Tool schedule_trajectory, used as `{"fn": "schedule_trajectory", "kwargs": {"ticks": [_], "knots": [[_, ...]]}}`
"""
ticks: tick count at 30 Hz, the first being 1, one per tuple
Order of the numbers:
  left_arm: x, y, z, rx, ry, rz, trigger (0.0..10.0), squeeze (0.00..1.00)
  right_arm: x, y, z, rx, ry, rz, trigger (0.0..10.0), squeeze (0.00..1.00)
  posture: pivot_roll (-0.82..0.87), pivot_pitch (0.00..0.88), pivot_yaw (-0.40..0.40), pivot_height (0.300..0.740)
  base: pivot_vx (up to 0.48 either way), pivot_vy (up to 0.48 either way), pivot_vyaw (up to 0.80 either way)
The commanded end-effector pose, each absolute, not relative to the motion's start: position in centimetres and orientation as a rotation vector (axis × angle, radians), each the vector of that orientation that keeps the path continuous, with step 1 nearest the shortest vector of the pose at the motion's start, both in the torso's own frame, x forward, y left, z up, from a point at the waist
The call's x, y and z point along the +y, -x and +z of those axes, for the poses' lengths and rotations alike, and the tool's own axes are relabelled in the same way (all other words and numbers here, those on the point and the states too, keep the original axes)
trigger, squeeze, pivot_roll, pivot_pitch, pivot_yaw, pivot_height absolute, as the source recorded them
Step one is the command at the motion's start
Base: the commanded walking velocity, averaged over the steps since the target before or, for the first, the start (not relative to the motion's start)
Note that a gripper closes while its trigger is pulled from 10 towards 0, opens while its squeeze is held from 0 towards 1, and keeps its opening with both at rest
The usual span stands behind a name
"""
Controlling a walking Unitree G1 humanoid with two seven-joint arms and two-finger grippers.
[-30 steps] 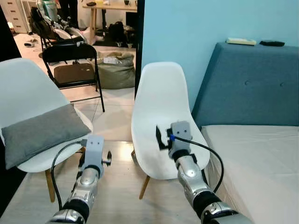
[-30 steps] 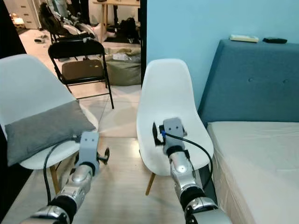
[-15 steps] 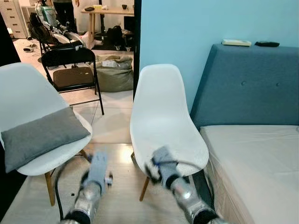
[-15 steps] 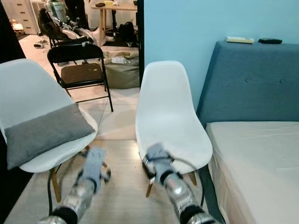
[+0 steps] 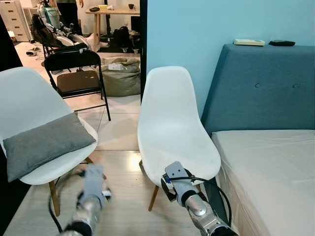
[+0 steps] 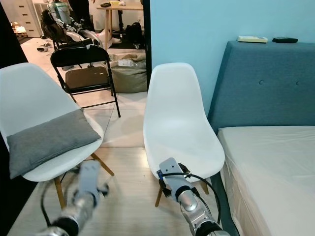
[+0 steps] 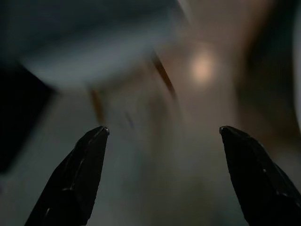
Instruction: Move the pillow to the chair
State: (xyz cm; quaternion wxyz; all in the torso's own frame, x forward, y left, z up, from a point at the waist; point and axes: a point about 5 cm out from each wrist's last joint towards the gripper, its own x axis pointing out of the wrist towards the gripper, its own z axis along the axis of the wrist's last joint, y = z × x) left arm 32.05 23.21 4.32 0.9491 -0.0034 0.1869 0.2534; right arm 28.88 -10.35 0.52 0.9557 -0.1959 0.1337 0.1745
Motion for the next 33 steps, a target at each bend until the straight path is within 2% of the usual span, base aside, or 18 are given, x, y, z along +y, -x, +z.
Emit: {"fn": "schedule_trajectory", "kwargs": {"ticks": [1,2,3,4,5,8,13,15,17,21,25,26,27,29,30,31,32,33], "knots": [[25.5,-33.0,7.6,0.201,-0.031,0.646,10.0,0.00,-10.3,-29.2,0.8,0.262,0.403,0.350,10.0,0.00,0.09,0.000,-0.019,0.740,0.000,0.000,0.00],[26.6,-33.4,9.8,0.083,-0.092,0.706,10.0,0.00,-10.3,-29.2,0.9,0.260,0.405,0.352,10.0,0.00,0.09,0.000,-0.018,0.740,0.000,0.000,0.00],[26.6,-33.4,9.8,0.083,-0.092,0.706,10.0,0.00,-10.3,-29.2,0.9,0.260,0.405,0.352,10.0,0.00,0.09,0.000,-0.018,0.740,0.000,0.000,0.00],[26.8,-34.1,12.7,-0.076,-0.176,0.691,10.0,0.00,-10.2,-29.3,1.0,0.255,0.407,0.354,10.0,0.00,0.09,0.000,-0.019,0.740,0.000,0.000,0.00],[26.8,-34.1,12.7,-0.076,-0.176,0.691,10.0,0.00,-10.2,-29.3,1.0,0.255,0.407,0.354,10.0,0.00,0.09,0.000,-0.019,0.740,0.000,0.000,0.00],[26.0,-35.0,16.8,-0.289,-0.248,0.624,10.0,0.00,-10.2,-29.5,1.2,0.245,0.402,0.348,10.0,0.00,0.09,0.000,-0.019,0.740,0.000,0.000,0.00],[21.7,-35.2,20.3,-0.559,-0.344,0.424,10.0,0.00,-10.3,-29.7,1.4,0.241,0.403,0.334,10.0,0.00,0.08,0.000,-0.011,0.740,0.000,0.000,0.00],[24.1,-35.0,20.0,-0.501,-0.134,0.631,10.0,0.00,-10.4,-29.7,1.4,0.240,0.404,0.331,10.0,0.00,0.08,0.000,-0.006,0.740,0.000,0.000,0.00],[25.0,-34.8,19.6,-0.476,-0.089,0.710,10.0,0.00,-10.4,-29.6,1.3,0.240,0.405,0.329,10.0,0.00,0.08,0.000,-0.004,0.740,0.000,0.000,0.00],[21.8,-35.3,21.1,-0.607,-0.216,0.499,10.0,0.00,-10.5,-29.5,1.3,0.239,0.411,0.331,10.0,0.00,0.08,0.000,0.001,0.740,0.000,0.000,0.00],[22.3,-35.4,21.4,-0.592,-0.207,0.570,10.0,0.00,-10.5,-29.6,1.3,0.236,0.414,0.328,10.0,0.00,0.07,0.000,0.003,0.740,0.000,0.000,0.00],[21.0,-35.7,21.5,-0.605,-0.275,0.475,10.0,0.00,-10.6,-29.5,1.3,0.241,0.407,0.322,10.0,0.00,0.08,0.000,0.000,0.740,0.000,0.000,0.00],[18.0,-36.3,20.0,-0.552,-0.390,0.237,10.0,0.00,-10.7,-29.5,1.2,0.249,0.399,0.314,10.0,0.00,0.09,0.000,0.003,0.740,0.000,0.000,0.00],[17.0,-36.5,18.9,-0.495,-0.405,0.149,10.0,0.00,-10.7,-29.5,1.1,0.251,0.398,0.313,10.0,0.00,0.09,0.000,0.003,0.740,0.000,0.000,0.00],[16.6,-36.7,16.4,-0.336,-0.359,0.084,10.0,0.00,-10.6,-29.5,1.1,0.251,0.405,0.317,10.0,0.00,0.08,0.000,0.007,0.740,0.000,0.000,0.00],[16.6,-36.7,16.4,-0.336,-0.359,0.084,10.0,0.00,-10.6,-29.5,1.1,0.251,0.405,0.317,10.0,0.00,0.08,0.000,0.007,0.740,0.000,0.000,0.00],[17.4,-36.3,11.6,-0.040,-0.279,0.141,10.0,0.00,-10.5,-29.5,1.2,0.250,0.405,0.320,10.0,0.00,0.07,0.000,0.014,0.740,0.000,0.000,0.00],[17.4,-36.3,11.6,-0.040,-0.279,0.141,10.0,0.00,-10.5,-29.5,1.2,0.250,0.405,0.320,10.0,0.00,0.07,0.000,0.014,0.740,0.000,0.000,0.00]]}}
